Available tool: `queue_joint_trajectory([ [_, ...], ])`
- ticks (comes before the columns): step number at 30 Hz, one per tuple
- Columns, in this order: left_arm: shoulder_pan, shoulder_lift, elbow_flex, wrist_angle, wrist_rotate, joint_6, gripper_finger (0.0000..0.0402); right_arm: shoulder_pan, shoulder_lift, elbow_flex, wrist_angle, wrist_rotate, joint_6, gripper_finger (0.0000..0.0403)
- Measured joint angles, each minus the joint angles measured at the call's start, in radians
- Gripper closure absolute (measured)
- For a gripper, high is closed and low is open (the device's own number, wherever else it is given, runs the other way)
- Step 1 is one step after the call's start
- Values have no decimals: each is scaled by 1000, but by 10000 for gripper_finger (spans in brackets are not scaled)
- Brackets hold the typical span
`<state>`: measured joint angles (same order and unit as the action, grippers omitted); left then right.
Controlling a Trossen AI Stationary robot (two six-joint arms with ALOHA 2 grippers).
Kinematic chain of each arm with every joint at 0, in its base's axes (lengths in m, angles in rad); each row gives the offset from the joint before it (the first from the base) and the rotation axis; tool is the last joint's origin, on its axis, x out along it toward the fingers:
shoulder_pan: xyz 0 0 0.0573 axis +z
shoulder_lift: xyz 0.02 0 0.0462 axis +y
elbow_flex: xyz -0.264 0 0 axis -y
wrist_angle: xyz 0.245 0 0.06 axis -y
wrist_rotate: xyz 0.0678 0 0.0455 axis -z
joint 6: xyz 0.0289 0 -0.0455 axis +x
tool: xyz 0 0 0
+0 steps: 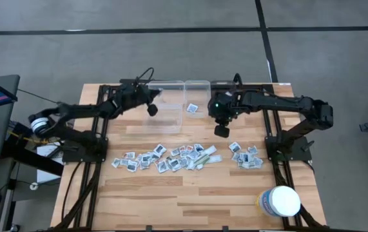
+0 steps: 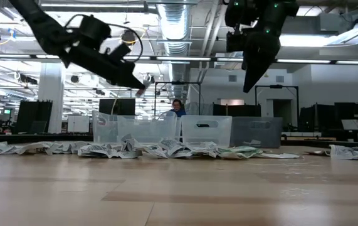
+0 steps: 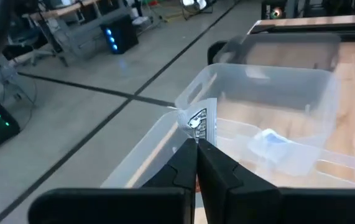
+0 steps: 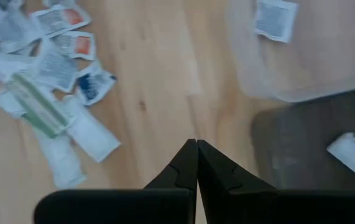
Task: Pick & Place First Aid Supplies
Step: Put the ointment pack into the top left transparent bin, then put the towelette pack into the bottom transparent bin
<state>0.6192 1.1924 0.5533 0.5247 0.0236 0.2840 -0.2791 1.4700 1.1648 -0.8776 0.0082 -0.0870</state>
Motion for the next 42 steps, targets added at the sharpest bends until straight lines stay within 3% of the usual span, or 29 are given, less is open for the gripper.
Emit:
queue_joint_trajectory([
  [9,78,152,122,8,6,0,384,-52,0,0,0,-4,-18,403],
  [18,54,140,131,-4,6,0,328,-52,0,0,0,-7,-29,403],
  [24,46,8,131,-160,3,-6,305,-52,0,0,0,-7,-36,403],
  [35,-85,-418,131,-706,30,-166,315,-14,0,0,41,-8,-20,403],
  [42,-227,-473,131,-798,158,-351,317,31,0,0,74,-8,20,403],
])
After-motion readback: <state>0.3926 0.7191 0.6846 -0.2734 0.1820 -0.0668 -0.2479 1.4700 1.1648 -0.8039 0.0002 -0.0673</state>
